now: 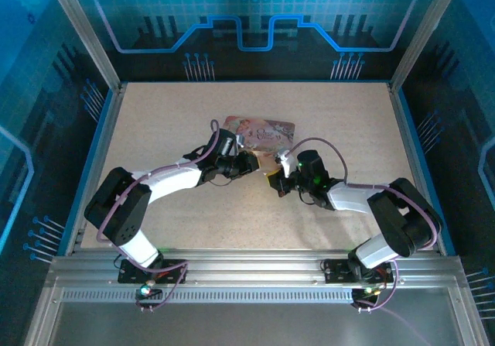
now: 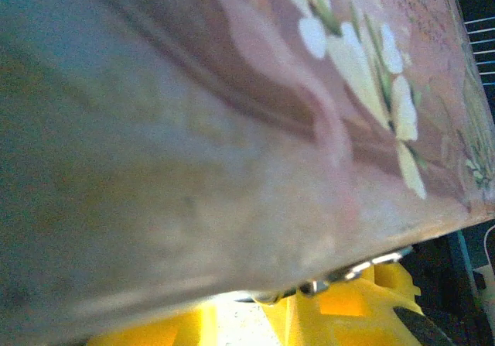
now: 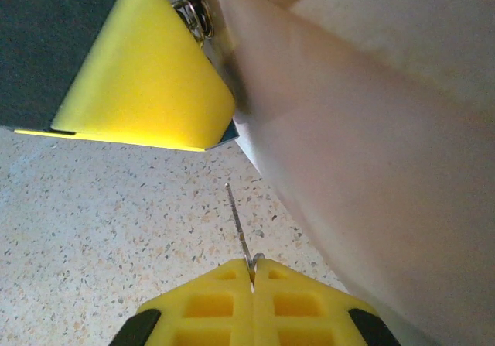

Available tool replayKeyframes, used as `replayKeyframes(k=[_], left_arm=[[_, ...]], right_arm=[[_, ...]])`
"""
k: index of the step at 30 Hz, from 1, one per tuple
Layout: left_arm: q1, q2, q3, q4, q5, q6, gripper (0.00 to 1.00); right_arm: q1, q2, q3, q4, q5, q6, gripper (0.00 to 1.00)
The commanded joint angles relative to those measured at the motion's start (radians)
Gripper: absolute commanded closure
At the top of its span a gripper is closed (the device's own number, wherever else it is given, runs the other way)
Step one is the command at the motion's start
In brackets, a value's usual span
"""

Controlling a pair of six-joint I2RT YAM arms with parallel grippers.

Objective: Unlock the padlock with the key

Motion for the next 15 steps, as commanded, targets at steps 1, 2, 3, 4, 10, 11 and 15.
replayKeyframes(k=[1, 2, 3, 4, 10, 11, 15], left_arm=[[-0.007, -0.045, 0.041, 0.015, 0.042, -0.043, 0.80], [-0.008, -0.044, 0.041, 0.016, 0.042, -0.044, 0.80], [-0.009, -0.043, 0.042, 0.019, 0.041, -0.044, 0.81], [-0.010, -0.044, 0.041, 0.019, 0.040, -0.046, 0.81], [-0.014, -0.040, 0.045, 0.018, 0.041, -0.047, 0.81], [-0.014, -0.040, 0.044, 0.019, 0.042, -0.046, 0.81], [-0.014, -0.040, 0.042, 0.016, 0.042, -0.044, 0.81]], right_arm=[[0.016, 0.012, 0.000, 0.025, 0.022, 0.022, 1.00], [0.019, 0.013, 0.004, 0.029, 0.020, 0.022, 1.00], [0.021, 0.016, 0.005, 0.035, 0.015, 0.024, 1.00], [0.021, 0.019, 0.006, 0.040, 0.011, 0.026, 1.00], [0.028, 0.036, 0.014, 0.066, -0.002, 0.036, 1.00], [0.028, 0.038, 0.014, 0.069, -0.005, 0.037, 1.00], [0.029, 0.040, 0.014, 0.089, -0.008, 0.043, 1.00]])
